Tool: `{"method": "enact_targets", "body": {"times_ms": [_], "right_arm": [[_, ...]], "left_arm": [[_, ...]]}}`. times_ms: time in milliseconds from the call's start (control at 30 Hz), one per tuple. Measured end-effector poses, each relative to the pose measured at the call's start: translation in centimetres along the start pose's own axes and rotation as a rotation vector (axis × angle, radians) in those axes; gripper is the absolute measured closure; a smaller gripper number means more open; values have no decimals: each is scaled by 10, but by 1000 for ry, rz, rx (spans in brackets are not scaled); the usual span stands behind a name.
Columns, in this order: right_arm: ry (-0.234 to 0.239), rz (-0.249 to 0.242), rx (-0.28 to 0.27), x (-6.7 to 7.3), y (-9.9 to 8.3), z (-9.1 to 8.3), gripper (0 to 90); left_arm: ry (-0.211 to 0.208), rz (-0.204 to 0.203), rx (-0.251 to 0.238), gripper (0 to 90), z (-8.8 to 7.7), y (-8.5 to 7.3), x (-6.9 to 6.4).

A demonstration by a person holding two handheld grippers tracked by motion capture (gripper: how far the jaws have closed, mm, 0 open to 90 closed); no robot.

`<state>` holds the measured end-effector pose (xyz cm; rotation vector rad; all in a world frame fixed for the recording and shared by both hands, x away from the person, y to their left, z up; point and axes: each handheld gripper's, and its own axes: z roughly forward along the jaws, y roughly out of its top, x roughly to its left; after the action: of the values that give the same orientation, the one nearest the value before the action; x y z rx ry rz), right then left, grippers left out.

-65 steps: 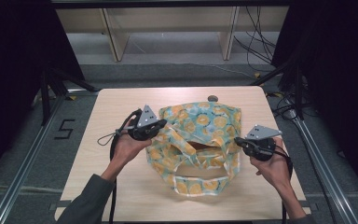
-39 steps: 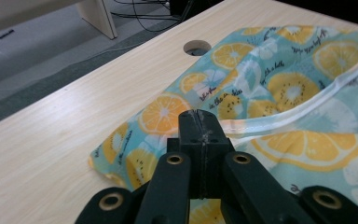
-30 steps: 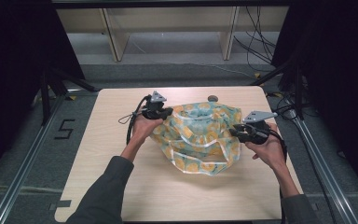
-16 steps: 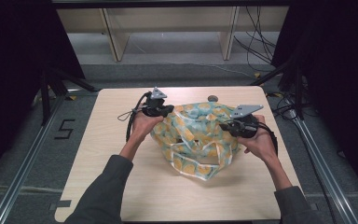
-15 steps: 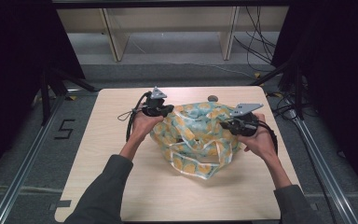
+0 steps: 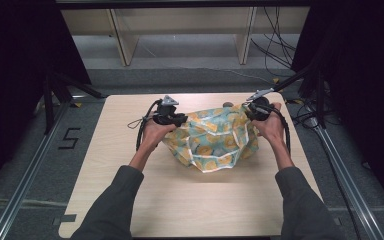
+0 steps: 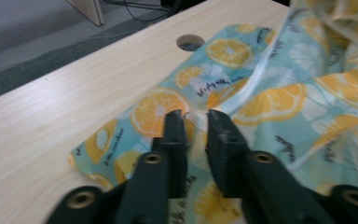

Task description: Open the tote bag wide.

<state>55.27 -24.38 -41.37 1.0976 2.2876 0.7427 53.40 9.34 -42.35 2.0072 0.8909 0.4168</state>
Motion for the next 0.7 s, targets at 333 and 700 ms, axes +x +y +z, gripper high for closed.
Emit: {"method": "enact_targets", "body": {"times_ms": [333,700], "right_arm": [[26,53,93,0,-9,23,900],[71,84,44,-5,-16,10,897]], "left_arm": [[-75,198,67,560,-27,18,-27],[-158,191,272,529,25,1,-31]]}}
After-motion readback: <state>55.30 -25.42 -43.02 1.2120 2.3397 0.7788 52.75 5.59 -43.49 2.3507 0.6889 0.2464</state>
